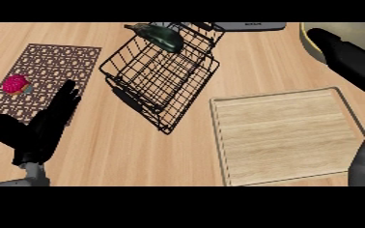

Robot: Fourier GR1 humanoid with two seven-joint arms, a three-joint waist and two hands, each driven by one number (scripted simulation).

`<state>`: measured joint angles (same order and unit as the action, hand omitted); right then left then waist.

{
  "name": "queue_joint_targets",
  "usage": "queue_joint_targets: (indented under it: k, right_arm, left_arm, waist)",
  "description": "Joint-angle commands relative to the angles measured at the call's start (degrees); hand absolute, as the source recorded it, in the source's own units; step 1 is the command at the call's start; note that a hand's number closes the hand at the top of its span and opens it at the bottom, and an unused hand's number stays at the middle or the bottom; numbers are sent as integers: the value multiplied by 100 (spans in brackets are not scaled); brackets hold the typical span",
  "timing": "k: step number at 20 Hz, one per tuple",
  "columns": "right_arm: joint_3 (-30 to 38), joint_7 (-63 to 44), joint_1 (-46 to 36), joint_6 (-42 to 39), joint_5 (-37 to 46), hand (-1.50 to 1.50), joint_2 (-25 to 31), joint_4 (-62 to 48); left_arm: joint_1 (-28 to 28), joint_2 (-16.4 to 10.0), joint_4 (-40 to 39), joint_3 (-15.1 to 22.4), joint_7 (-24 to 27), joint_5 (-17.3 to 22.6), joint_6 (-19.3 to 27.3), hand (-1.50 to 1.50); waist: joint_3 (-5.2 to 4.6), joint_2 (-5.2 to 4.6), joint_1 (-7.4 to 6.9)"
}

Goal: Pick the eggplant from the tray and place it in the tiered basket

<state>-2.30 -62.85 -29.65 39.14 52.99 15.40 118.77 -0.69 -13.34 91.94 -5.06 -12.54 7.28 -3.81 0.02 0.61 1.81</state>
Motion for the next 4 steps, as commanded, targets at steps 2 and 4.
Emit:
queue_joint_targets:
  k: [2,4]
  right_arm:
    - [684,-299,814,-912,-805,-150,684,1267]
    - [1030,181,1495,-842,-1681,-150,1121,1685]
  left_arm:
    - [-313,0,106,30,-394,11,26,0]
    - [-388,34,-137,-30,-153,-30,47,0]
  waist:
    - [0,-35,-76]
    - [6,-39,-23]
